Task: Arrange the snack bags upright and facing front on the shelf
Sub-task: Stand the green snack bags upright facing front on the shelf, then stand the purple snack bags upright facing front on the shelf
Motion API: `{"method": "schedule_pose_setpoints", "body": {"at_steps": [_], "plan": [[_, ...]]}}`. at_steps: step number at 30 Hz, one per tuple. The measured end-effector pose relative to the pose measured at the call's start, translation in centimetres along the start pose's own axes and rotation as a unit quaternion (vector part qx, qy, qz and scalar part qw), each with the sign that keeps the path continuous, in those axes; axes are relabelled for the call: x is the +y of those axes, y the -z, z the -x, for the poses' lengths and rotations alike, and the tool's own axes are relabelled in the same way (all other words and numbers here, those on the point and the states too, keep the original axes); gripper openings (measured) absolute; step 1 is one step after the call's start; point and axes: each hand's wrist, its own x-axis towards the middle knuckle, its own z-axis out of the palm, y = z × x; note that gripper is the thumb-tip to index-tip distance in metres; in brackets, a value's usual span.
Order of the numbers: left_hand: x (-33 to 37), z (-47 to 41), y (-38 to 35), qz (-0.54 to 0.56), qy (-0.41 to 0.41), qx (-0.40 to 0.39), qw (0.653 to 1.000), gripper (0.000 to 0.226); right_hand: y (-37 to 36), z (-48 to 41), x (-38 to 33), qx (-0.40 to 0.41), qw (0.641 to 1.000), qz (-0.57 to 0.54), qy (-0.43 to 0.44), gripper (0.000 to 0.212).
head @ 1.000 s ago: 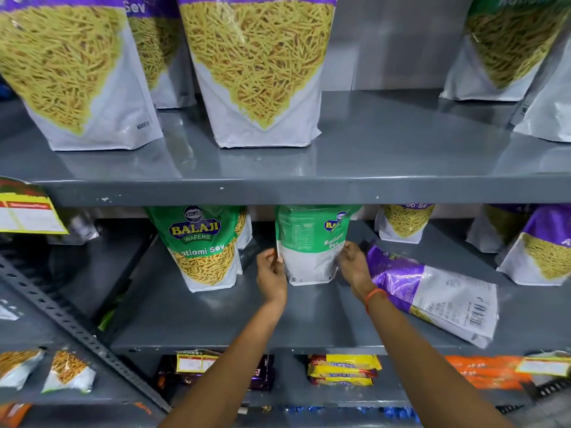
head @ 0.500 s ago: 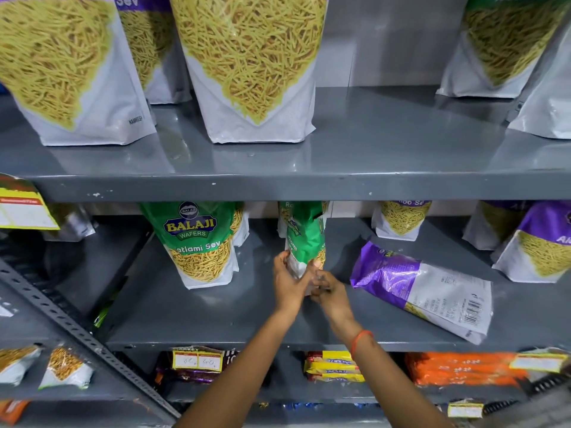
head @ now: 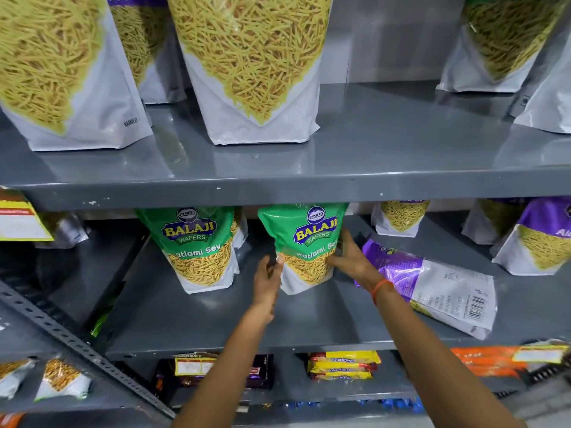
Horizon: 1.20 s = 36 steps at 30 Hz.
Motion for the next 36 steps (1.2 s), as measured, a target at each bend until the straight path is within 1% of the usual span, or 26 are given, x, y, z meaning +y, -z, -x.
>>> {"method": "schedule_pose_setpoints", "body": {"at_steps": [1,2,4,6,9,10,11,12,13,15,17,19,20,21,23,25,26,28,30,31,32,33,35,36], "plan": [[-0.6,0.6,-0.7,0.028,-0.004,0.046,0.999,0.037,-0.2,0.4,0.5,0.028,1.000,-0.010,0.007,0.072],[-1.1,1.1,-1.2,0.046,-0.010,0.060,0.997,0.034,-0.5,0.8,1.1,0.061,0.998,-0.011,0.016,0.069],[-1.3,1.1,-1.7,0.046,-0.015,0.054,0.997,0.033,-1.5,1.6,2.2,0.112,0.993,0.011,0.021,0.066],[-0.8,0.4,-1.5,0.044,-0.022,0.045,0.998,0.029,-2.3,2.1,2.5,0.147,0.989,0.020,0.020,0.065],[-0.4,-0.1,-1.1,0.019,-0.041,0.017,0.999,0.025,-2.5,2.3,2.0,0.158,0.987,0.005,0.015,0.062],[-0.7,0.0,-1.0,0.014,-0.038,0.006,0.999,0.028,-2.6,2.4,1.8,0.159,0.987,0.000,0.011,0.062],[-1.0,0.4,-1.1,0.005,-0.040,0.005,0.999,0.037,-2.6,2.7,1.6,0.166,0.986,0.002,0.010,0.063],[-1.4,0.9,-1.2,-0.023,-0.051,0.020,0.998,0.048,-2.7,3.1,1.4,0.187,0.982,0.021,0.015,0.064],[-1.6,1.6,-1.6,-0.062,-0.076,0.047,0.994,0.057,-2.6,3.7,1.1,0.222,0.973,0.055,0.036,0.064],[-1.7,3.1,-2.7,-0.145,-0.154,0.105,0.972,0.065,-2.2,4.9,0.4,0.295,0.938,0.133,0.126,0.063],[-1.7,4.7,-4.5,-0.231,-0.213,0.123,0.941,0.068,-1.1,5.6,0.0,0.327,0.899,0.199,0.211,0.062],[-1.9,6.7,-7.3,-0.316,-0.248,0.104,0.910,0.067,0.8,6.1,0.2,0.306,0.887,0.246,0.244,0.061],[-2.1,7.8,-9.0,-0.332,-0.252,0.085,0.905,0.068,2.1,6.2,0.5,0.287,0.887,0.265,0.246,0.060],[-2.4,8.9,-10.7,-0.331,-0.243,0.064,0.910,0.068,3.5,6.2,1.0,0.268,0.887,0.290,0.240,0.057],[-3.2,11.1,-14.6,-0.295,-0.189,0.025,0.936,0.067,7.6,6.0,2.5,0.223,0.880,0.374,0.191,0.050],[-4.0,12.3,-18.2,-0.230,-0.089,-0.001,0.969,0.066,12.5,5.9,4.1,0.145,0.866,0.470,0.086,0.044],[-4.2,12.4,-19.6,-0.194,-0.035,-0.013,0.980,0.065,14.6,5.9,4.6,0.095,0.862,0.497,0.040,0.043],[-4.4,12.2,-22.6,-0.106,0.071,-0.026,0.991,0.063,18.3,5.9,5.5,0.007,0.868,0.496,-0.002,0.043],[-3.8,11.5,-24.9,-0.008,0.148,-0.005,0.989,0.060,20.6,5.8,5.6,-0.046,0.891,0.452,-0.019,0.044],[-3.5,10.9,-25.6,0.020,0.163,0.024,0.986,0.056,21.3,5.6,5.3,-0.058,0.906,0.418,-0.036,0.044],[-3.1,10.4,-26.2,0.025,0.169,0.055,0.984,0.054,21.9,5.4,5.0,-0.061,0.916,0.392,-0.054,0.044],[-2.9,9.9,-26.5,0.019,0.176,0.081,0.981,0.052,22.6,5.1,4.8,-0.060,0.920,0.380,-0.074,0.044],[-2.7,9.4,-26.5,0.027,0.189,0.106,0.976,0.044,23.5,4.5,4.8,-0.067,0.913,0.388,-0.107,0.038],[-2.7,9.4,-26.2,0.047,0.187,0.111,0.975,0.036,23.8,4.0,4.9,-0.066,0.910,0.390,-0.122,0.035]]}}
